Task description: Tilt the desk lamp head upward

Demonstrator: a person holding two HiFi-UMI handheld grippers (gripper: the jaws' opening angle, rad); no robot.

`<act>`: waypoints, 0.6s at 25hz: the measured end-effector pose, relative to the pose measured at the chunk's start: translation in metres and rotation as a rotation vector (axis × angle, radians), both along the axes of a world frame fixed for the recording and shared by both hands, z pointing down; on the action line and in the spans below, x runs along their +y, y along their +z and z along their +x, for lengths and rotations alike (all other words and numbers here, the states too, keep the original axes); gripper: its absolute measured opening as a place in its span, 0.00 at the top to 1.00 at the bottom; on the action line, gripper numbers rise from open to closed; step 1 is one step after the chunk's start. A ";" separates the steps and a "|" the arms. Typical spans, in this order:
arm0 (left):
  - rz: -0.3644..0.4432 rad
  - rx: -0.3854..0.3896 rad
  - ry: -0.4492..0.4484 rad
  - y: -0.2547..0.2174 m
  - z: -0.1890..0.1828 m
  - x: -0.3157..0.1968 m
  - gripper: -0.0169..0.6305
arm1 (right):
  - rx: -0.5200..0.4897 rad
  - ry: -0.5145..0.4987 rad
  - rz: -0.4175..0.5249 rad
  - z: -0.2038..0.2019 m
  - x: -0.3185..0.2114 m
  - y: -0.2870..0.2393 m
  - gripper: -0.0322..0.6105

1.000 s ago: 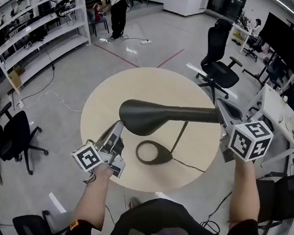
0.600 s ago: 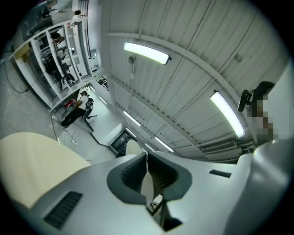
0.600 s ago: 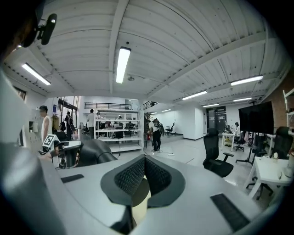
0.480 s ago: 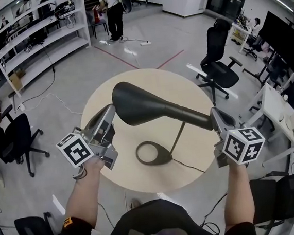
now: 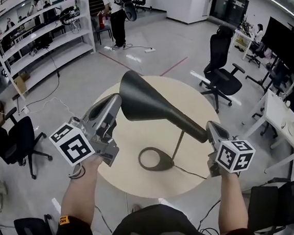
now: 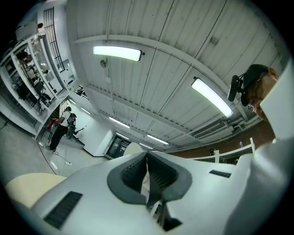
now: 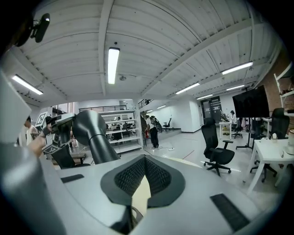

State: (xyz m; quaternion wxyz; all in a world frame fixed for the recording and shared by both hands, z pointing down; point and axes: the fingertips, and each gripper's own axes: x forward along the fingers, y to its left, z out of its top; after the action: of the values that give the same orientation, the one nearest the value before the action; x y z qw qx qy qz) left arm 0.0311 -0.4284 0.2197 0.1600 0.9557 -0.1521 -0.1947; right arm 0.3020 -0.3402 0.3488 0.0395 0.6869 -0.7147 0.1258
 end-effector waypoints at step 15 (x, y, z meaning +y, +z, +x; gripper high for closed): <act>0.157 -0.042 0.037 -0.063 0.047 0.038 0.89 | 0.018 0.043 -0.015 -0.004 -0.004 0.023 0.93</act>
State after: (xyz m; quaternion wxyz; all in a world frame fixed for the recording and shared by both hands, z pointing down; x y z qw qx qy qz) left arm 0.0781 -0.3908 0.1562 0.0851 0.9718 -0.1219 -0.1829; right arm 0.2982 -0.3438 0.3722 0.0483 0.7028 -0.6985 0.1256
